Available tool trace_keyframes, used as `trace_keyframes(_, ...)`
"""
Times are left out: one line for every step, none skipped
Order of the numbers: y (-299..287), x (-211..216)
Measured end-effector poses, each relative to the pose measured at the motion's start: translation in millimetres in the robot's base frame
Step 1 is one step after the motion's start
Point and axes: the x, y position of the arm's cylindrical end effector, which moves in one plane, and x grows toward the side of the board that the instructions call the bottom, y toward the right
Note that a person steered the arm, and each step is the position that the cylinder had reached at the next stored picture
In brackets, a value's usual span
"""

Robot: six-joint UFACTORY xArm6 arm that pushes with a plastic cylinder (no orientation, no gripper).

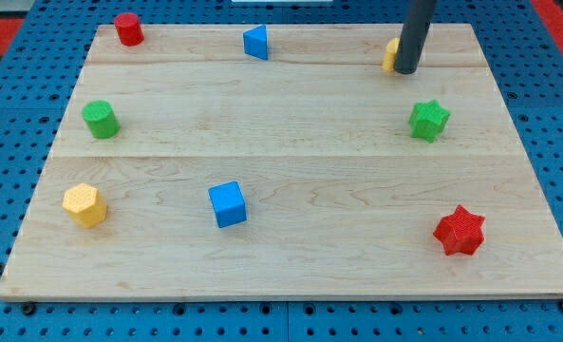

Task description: Move the blue triangle slightly towards down

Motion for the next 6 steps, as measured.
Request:
trace_keyframes(-36,4)
trace_keyframes(-112,-2)
trace_keyframes(-131,-10)
trace_keyframes(-131,-68)
trace_keyframes(-175,-96)
trace_keyframes(-190,-70)
